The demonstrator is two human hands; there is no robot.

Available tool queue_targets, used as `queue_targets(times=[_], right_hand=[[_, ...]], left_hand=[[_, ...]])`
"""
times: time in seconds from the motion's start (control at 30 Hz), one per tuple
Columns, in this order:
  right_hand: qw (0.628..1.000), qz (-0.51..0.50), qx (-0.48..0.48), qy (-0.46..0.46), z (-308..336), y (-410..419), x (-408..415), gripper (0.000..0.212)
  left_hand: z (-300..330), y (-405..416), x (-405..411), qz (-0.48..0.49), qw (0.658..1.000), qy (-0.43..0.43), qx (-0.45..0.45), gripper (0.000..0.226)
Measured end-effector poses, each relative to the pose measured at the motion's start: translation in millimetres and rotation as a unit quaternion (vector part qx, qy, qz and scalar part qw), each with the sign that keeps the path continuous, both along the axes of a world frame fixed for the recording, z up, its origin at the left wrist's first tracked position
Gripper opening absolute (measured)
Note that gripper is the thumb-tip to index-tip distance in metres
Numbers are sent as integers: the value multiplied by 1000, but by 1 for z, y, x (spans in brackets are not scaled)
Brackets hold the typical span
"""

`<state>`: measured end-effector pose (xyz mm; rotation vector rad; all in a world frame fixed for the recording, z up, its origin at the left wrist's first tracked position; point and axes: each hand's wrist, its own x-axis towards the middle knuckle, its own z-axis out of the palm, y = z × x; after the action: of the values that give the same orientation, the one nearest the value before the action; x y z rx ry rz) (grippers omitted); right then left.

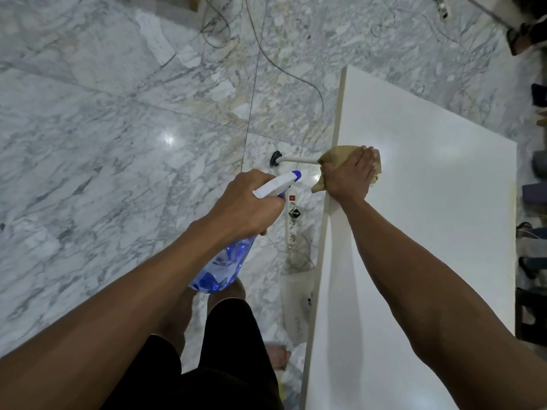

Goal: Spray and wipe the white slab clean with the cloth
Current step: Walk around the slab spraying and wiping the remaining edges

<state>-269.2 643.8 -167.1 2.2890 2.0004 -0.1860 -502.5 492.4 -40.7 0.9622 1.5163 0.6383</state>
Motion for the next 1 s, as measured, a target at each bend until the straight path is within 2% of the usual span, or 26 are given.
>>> queue_targets(times=[0.47, 1.0], right_hand=[[1000, -20, -3, 10, -3, -143, 29, 97], [998, -50, -22, 31, 2, -396, 79, 98]], left_hand=[[-11, -118, 54, -24, 999, -18, 20, 14], [-23, -324, 120, -42, 999, -27, 3, 19]])
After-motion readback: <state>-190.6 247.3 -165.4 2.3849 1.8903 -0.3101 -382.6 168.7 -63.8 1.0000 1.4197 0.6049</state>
